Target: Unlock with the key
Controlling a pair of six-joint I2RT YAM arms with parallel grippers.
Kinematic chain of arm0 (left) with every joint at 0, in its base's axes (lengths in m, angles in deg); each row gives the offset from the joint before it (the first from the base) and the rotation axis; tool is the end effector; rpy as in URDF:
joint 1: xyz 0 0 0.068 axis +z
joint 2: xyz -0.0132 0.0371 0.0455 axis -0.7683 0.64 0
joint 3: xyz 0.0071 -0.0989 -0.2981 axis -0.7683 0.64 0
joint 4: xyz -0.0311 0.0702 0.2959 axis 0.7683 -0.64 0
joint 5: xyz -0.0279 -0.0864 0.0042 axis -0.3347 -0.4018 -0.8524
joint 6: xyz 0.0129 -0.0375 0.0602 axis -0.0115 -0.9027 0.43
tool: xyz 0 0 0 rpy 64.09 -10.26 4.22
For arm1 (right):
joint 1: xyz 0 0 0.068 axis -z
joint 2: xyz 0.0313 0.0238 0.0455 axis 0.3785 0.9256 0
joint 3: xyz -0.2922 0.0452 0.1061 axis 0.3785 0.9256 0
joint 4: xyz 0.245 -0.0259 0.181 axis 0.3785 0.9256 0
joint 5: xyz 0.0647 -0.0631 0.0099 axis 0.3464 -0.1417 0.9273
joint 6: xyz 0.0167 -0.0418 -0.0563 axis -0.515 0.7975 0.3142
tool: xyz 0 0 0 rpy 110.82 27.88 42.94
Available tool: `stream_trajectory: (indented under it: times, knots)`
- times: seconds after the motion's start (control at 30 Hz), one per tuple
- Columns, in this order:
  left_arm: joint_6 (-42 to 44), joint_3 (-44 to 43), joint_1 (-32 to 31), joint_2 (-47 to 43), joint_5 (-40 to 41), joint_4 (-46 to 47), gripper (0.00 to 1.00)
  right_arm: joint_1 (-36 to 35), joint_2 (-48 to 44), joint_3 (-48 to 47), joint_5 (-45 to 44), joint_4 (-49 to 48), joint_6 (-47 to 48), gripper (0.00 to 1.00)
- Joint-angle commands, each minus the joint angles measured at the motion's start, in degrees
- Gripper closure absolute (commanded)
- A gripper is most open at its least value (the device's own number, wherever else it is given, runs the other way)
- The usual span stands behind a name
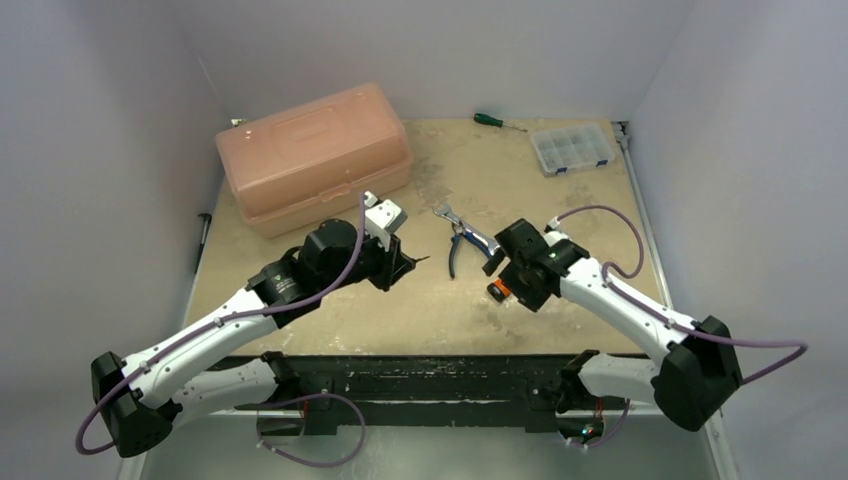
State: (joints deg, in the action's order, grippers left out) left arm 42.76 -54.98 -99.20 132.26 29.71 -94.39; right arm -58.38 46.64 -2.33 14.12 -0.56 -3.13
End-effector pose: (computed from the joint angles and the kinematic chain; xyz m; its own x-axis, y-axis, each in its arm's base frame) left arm 0.1708 -0.2042 0.3462 -0.4776 0.1151 -0.8710 0.6966 0.6538 -0.2956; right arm 0.2124 0.1313 0.2408 -0.6163 0.6874 -0.3843 0.6049 0.7257 0.3278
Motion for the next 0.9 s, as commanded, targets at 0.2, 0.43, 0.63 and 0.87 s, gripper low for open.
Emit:
stream_trajectory:
  times: [0.2,0.43,0.63,0.87]
  knots:
    - [2.2,1.3,0.1,-2.8,3.7,-1.1,1.00,3.1,8.5,-4.2,3.4,-1.9,5.2,0.05]
    - [2.8,1.4,0.1,-3.0,4.5,-1.7,1.00,5.5,15.0,-4.2,4.6,-5.6,7.0,0.10]
    - [3.2,1.3,0.1,-3.0,4.8,-1.9,1.00,5.6,18.7,-4.0,4.8,-7.2,7.5,0.15]
    - [3.4,1.3,0.1,-2.9,4.8,-2.0,1.00,5.8,21.3,-3.3,3.3,-8.4,6.9,0.20]
